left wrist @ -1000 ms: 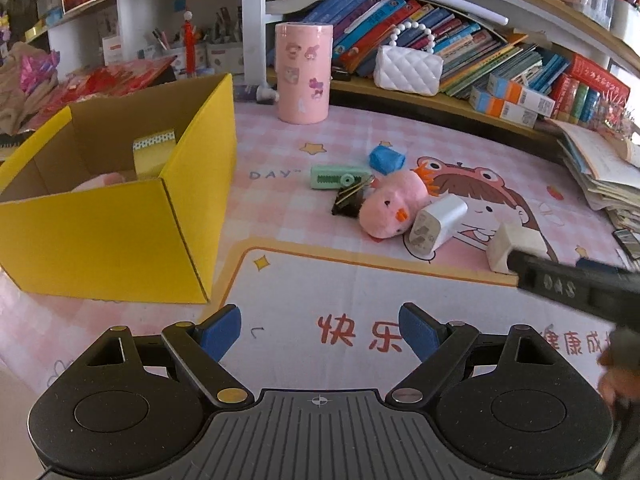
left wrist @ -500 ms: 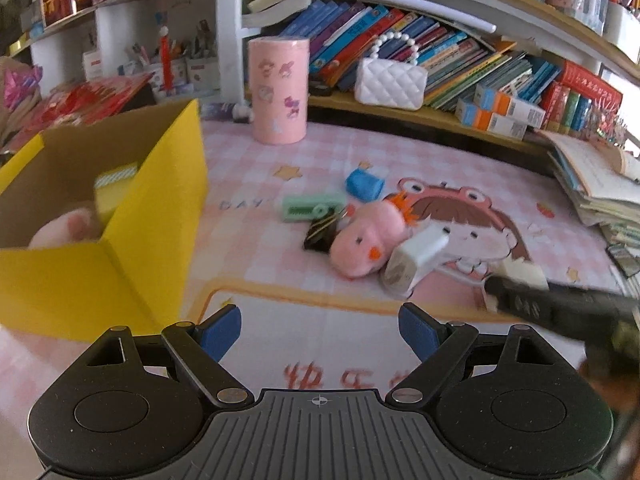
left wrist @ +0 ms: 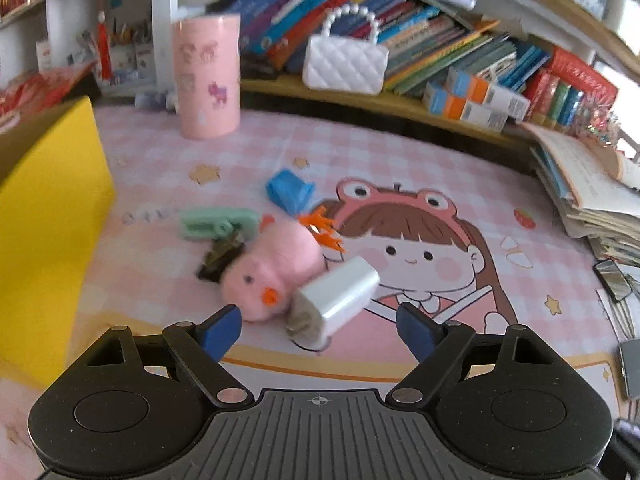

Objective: Organize objects
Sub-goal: 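Grasp the white charger with left tool while right tool grasps the white cube, then carry the white charger and white cube with both tools to the yellow box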

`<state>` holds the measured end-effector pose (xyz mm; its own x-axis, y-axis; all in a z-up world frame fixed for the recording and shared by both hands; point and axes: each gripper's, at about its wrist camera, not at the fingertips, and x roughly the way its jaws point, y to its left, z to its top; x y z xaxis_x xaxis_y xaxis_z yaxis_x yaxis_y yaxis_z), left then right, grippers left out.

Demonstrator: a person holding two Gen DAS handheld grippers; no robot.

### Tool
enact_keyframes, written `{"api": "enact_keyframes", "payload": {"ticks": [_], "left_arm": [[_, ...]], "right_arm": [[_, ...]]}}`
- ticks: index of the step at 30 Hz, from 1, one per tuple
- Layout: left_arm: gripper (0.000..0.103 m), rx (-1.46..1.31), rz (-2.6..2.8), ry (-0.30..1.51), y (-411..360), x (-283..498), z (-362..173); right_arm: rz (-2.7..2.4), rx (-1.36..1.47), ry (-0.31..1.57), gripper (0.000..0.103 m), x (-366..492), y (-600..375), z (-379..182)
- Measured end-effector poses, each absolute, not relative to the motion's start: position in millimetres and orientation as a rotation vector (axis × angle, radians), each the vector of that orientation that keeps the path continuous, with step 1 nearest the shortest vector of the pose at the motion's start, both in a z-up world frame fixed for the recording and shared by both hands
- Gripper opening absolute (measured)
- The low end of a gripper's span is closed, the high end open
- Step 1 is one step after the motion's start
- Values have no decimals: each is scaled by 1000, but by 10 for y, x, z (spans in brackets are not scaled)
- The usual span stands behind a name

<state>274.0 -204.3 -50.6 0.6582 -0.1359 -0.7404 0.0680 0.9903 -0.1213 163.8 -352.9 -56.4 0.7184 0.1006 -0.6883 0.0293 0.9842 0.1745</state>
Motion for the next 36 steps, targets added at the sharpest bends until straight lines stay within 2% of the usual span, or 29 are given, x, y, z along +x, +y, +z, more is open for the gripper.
{"api": "enact_keyframes", "payload": {"ticks": [8,12,13,14,15,19,36], "left_arm": [[84,-157,75,925,-2214,3097,-778],[82,-125,116,910,-2281,3160,-803],[78,-123,123,903,-2275,3165,-800],[63,-124,122,894,-2261,3164,-792],[54,-124,116,886,-2241,3149,-772],[54,-148,61,899,-2122,3050,-724],[54,-177,-160,853,-1192,1800,-512]], "right_arm": [[90,114,815,47,1459,-3465,-623],[113,86,821,47,1425,-3424,-629],[112,83,821,47,1416,-3424,-628],[114,84,822,47,1413,-3425,-629],[114,85,822,47,1407,-3428,-628],[103,95,818,47,1408,-3421,-625],[86,86,792,47,1235,-3058,-495]]}}
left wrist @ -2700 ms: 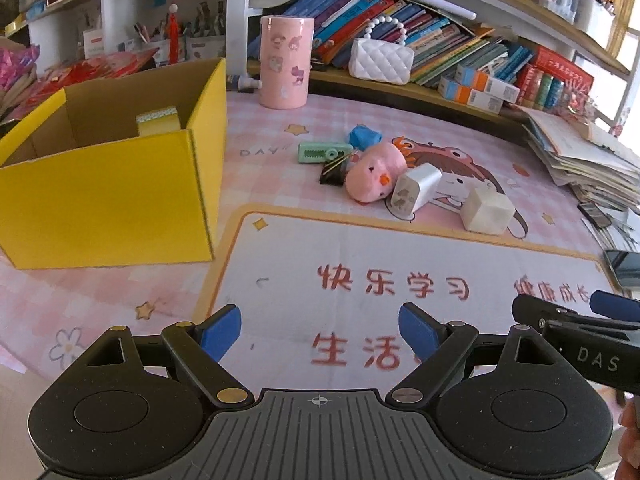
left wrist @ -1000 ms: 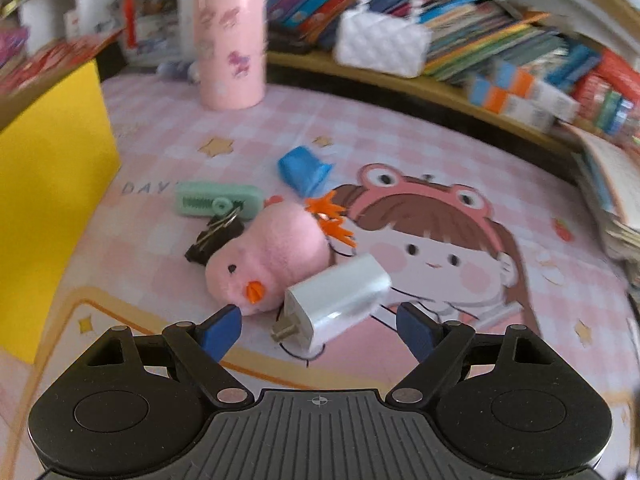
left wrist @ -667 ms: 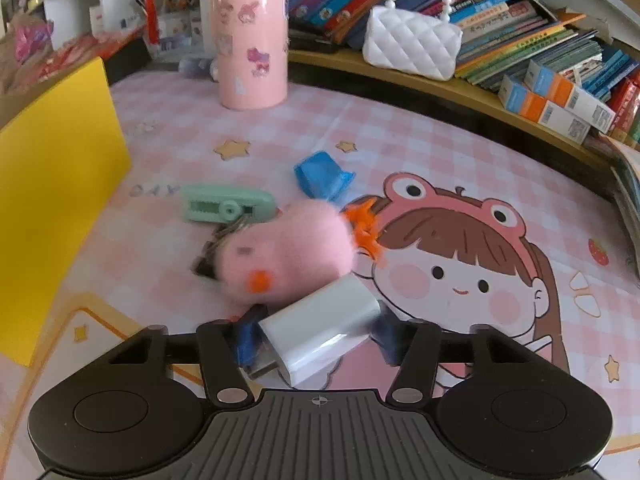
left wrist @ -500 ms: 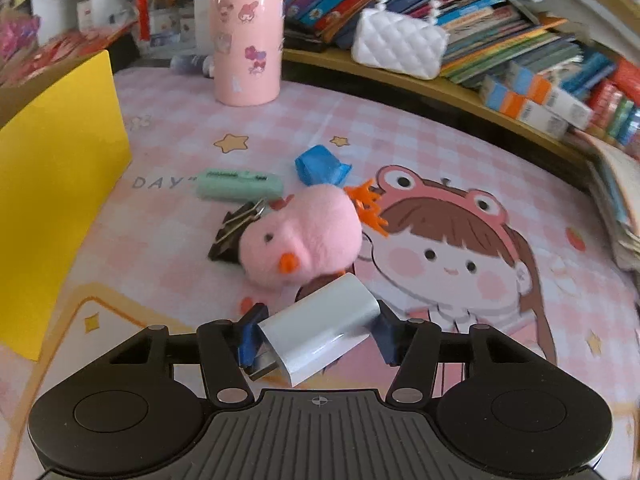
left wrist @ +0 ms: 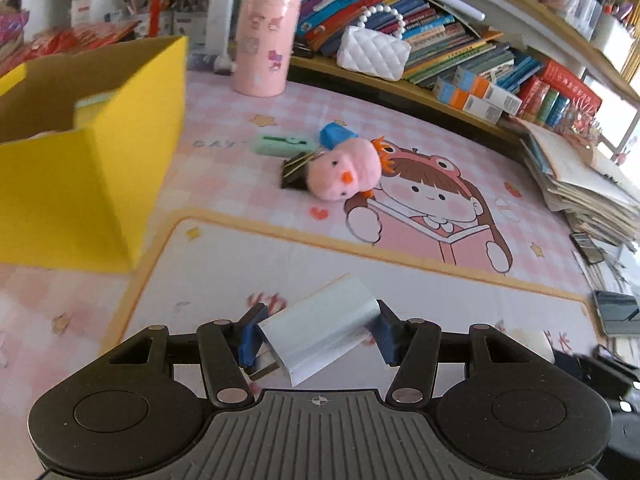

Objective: Organize objects
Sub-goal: 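Carry the white charger and white cube with both tools to the yellow box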

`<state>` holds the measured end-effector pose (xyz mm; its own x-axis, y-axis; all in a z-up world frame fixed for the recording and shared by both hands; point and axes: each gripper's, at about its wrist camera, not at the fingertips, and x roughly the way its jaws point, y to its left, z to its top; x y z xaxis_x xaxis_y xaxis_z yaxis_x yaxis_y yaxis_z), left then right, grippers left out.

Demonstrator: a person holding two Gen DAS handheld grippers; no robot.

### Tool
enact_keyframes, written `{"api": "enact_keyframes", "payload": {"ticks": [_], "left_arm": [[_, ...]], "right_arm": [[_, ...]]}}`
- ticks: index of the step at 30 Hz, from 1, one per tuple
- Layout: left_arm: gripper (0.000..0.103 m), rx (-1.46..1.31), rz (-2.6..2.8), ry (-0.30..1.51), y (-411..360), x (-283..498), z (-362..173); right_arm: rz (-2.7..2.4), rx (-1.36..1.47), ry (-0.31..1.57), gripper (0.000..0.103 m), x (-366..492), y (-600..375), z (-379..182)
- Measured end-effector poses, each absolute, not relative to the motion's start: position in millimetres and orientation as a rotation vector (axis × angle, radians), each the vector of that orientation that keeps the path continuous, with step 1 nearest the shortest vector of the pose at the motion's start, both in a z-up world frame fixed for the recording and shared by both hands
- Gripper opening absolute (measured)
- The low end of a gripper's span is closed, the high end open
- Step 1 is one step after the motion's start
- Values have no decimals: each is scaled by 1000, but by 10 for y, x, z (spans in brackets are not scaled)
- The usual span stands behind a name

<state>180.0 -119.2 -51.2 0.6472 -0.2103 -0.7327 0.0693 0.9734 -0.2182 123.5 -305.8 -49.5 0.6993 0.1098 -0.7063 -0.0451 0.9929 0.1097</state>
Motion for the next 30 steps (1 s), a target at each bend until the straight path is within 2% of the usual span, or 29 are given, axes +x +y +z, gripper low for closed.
{"api": "enact_keyframes", "payload": {"ticks": [30], "left_arm": [[54,-276,4,793,671,678,-347]], "right_arm": [[296,-6,790,47,561,-1168,-359]]}}
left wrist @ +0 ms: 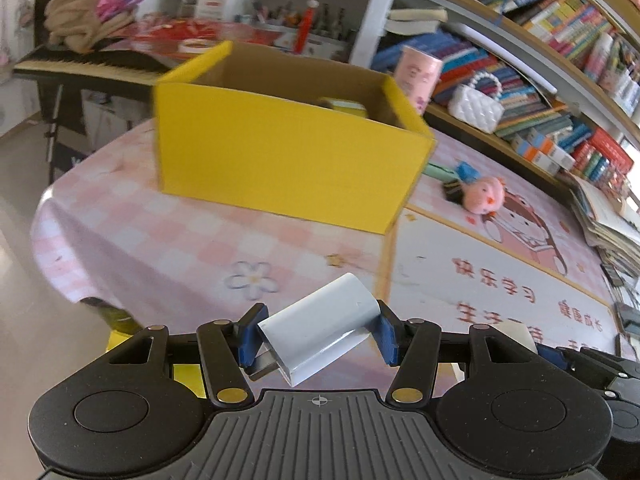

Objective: Organize objects
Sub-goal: 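Carry the white charger and white cube with both tools to the yellow box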

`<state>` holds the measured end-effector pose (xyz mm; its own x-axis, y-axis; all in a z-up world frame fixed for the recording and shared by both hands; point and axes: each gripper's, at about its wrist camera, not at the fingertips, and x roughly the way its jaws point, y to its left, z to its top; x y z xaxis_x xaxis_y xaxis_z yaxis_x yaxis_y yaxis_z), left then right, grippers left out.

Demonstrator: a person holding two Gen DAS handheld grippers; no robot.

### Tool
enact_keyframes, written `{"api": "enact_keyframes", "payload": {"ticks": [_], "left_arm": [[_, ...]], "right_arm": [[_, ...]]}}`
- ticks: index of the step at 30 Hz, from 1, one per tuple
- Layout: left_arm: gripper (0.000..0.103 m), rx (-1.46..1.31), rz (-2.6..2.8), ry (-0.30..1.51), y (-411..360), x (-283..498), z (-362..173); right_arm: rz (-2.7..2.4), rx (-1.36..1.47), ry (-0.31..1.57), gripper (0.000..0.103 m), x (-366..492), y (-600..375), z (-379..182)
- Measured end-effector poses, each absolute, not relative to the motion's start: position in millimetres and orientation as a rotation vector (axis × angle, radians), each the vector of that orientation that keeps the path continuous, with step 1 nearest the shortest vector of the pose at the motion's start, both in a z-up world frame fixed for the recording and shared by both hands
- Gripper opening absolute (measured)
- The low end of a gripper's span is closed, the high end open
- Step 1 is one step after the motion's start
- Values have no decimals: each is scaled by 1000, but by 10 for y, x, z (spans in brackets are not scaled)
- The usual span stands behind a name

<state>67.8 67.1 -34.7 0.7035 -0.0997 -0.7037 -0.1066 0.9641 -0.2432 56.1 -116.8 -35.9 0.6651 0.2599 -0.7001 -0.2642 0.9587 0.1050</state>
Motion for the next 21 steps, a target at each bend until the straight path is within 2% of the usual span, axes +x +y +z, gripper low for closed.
{"api": "enact_keyframes", "payload": {"ticks": [21], "left_arm": [[54,-296,28,696,1353,404,-200]], "right_arm": [[369,-67,740,47,375,-378,-252]]}}
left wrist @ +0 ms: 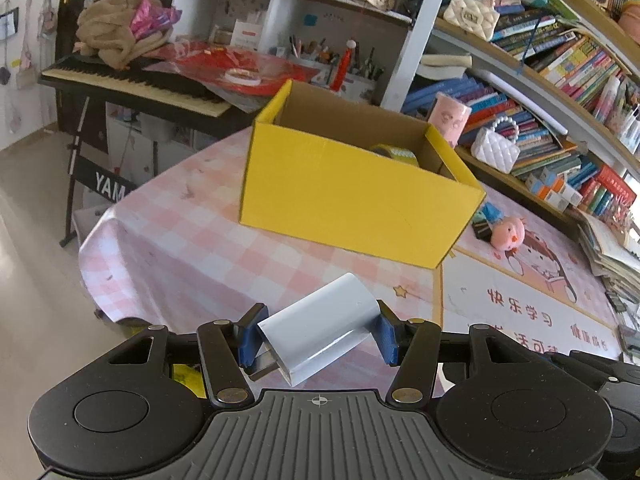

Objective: Organize objects
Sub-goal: 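Carry the white charger and white cube with both tools to the yellow box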

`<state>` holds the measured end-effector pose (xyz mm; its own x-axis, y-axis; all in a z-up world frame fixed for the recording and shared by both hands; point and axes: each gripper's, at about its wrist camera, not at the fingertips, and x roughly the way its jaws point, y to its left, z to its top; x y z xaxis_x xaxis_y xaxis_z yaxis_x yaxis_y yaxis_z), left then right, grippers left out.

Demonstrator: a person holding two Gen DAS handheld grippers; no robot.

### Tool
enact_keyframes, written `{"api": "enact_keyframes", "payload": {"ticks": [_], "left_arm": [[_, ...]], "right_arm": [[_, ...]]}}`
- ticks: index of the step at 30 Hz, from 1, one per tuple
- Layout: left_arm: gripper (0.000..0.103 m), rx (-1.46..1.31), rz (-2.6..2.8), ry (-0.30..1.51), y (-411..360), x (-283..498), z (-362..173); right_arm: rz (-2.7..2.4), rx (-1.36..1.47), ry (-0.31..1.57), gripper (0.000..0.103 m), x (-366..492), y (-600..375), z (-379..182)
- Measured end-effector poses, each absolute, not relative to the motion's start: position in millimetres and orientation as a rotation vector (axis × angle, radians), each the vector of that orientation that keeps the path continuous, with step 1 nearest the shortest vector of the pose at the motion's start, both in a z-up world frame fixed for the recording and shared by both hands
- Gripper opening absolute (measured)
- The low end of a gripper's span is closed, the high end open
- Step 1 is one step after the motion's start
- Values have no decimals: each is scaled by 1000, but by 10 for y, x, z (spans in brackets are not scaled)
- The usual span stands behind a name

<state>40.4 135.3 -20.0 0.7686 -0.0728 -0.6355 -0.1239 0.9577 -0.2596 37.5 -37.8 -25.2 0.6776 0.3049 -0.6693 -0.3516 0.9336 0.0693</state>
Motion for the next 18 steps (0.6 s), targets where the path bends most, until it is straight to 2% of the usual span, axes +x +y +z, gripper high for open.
{"api": "enact_keyframes", "payload": {"ticks": [9,18], "left_arm": [[54,-271,18,621,1427,587,-53],[54,-259,50,482,1431,1280,284]], "right_arm": [[370,-83,688,47,541,-284,-115],[332,-22,555,47,1310,-434,300]]}}
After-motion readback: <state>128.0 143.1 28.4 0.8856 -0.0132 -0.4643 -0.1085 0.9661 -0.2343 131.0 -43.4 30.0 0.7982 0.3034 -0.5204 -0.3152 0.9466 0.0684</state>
